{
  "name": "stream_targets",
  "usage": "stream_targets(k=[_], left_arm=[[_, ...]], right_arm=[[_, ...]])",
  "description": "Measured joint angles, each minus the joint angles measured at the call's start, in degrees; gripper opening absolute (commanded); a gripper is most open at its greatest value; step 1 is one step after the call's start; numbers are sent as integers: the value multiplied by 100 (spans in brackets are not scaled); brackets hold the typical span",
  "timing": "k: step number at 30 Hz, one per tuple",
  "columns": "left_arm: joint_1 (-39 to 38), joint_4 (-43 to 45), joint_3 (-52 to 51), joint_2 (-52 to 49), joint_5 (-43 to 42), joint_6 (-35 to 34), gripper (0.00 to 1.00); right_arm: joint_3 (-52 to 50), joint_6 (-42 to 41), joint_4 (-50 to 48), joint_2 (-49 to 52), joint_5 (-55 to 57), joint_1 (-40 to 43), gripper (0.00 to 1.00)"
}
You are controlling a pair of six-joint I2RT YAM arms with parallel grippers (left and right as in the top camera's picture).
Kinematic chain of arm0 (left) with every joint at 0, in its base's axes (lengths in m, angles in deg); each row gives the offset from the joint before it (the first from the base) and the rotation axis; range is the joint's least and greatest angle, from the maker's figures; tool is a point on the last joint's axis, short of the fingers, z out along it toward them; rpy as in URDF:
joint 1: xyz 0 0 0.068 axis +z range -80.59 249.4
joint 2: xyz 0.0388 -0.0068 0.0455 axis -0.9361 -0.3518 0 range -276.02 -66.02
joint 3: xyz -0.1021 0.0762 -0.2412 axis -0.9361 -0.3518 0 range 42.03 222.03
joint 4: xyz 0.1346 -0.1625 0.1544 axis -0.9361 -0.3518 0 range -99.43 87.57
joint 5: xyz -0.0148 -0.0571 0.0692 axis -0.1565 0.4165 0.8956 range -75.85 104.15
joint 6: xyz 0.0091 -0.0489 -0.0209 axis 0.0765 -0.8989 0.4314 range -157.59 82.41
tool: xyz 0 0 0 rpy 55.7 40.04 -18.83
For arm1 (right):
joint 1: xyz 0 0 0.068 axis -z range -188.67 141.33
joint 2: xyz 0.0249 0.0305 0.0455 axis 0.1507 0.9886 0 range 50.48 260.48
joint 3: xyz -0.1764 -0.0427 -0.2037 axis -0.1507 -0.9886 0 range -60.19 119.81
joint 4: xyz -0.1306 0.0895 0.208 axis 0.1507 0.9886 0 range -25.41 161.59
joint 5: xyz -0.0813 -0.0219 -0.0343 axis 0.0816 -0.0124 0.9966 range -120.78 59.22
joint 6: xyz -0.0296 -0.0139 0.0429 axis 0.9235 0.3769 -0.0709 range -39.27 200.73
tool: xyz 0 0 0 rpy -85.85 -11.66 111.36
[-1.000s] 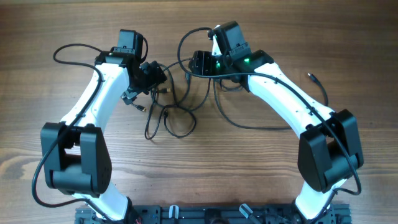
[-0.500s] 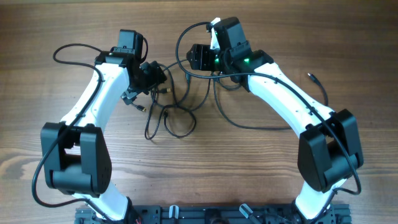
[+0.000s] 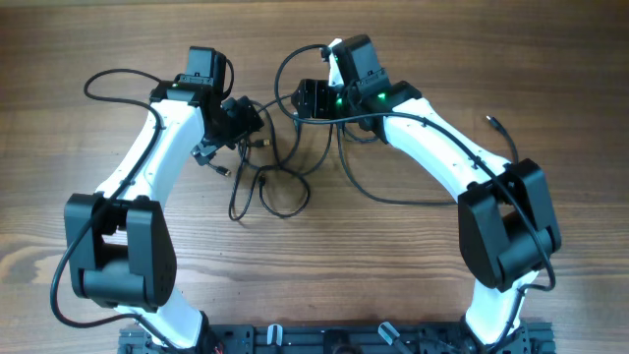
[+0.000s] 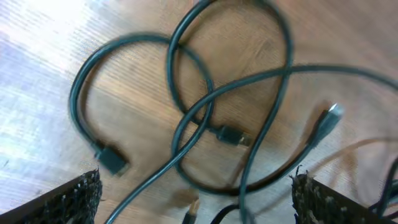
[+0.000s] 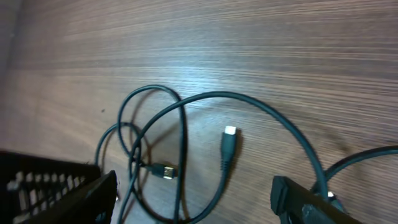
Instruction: Untangle cables
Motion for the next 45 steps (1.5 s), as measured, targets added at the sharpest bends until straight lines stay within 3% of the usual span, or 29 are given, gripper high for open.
stream_targets(k=[7,13,26,30,36,45], left_arm=[[177,153,0,0,24,-125,100],[1056,-177,-13,0,-4,-424,100],[1355,4,-428,-2,448,-531,100],[1355,-2,-428,-2,522,-531,100],[1353,7,-428,-2,586,-531,100],[1355,15,-428,-2,599,-531,100]], right_arm=[[0,-330,-17,0,-256,-7,66],[0,-708,-361,0,-302,-199,56],[0,-1613,-876,271,216,-1117,57],[0,-1952,-1539,704,444,-1325,57],[-2,-2321,-2446,1298,564,-1510,56],[-4,-3018,-2651,1698,868,-1537,56]])
